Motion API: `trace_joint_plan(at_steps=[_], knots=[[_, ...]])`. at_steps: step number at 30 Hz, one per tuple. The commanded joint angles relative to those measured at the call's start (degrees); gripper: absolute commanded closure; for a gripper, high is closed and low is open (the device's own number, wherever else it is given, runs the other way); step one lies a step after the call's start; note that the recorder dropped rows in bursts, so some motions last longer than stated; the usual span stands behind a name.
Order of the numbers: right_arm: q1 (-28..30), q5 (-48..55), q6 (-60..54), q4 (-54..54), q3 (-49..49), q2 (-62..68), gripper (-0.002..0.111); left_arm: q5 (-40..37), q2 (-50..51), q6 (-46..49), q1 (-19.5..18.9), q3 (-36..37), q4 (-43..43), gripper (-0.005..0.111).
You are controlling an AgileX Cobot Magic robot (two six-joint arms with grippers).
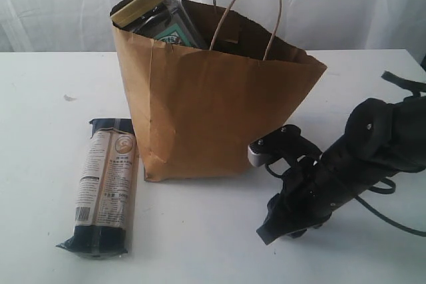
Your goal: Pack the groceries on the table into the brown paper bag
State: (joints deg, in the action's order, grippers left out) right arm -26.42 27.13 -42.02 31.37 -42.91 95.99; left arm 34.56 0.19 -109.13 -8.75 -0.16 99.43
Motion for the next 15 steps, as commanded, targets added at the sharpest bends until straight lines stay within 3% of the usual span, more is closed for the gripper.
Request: trace_joint_plan(at_steps=[1, 5, 10, 15], knots=[[0.2, -0.4, 0.0, 0.1, -0.3, 2.1, 0.070, 0.3, -0.2, 0.0, 0.0, 0.2, 0.5, 0.107], [0.2, 0.2, 0.0, 0.3, -1.0, 2.5, 0.076, 0.3, -0.2, 0.0, 0.0, 0.2, 0.5, 0.107], [0.2, 8.9, 0.4, 1.9, -4.1, 1.5, 0.108, 0.3, -0.2, 0.0, 0.0, 0.2, 0.5, 0.107], [0.2, 23.1, -0.3, 8.2, -6.6, -3.1, 0.108, 0.3, -0.2, 0.0, 0.0, 0.2, 0.5, 0.107]])
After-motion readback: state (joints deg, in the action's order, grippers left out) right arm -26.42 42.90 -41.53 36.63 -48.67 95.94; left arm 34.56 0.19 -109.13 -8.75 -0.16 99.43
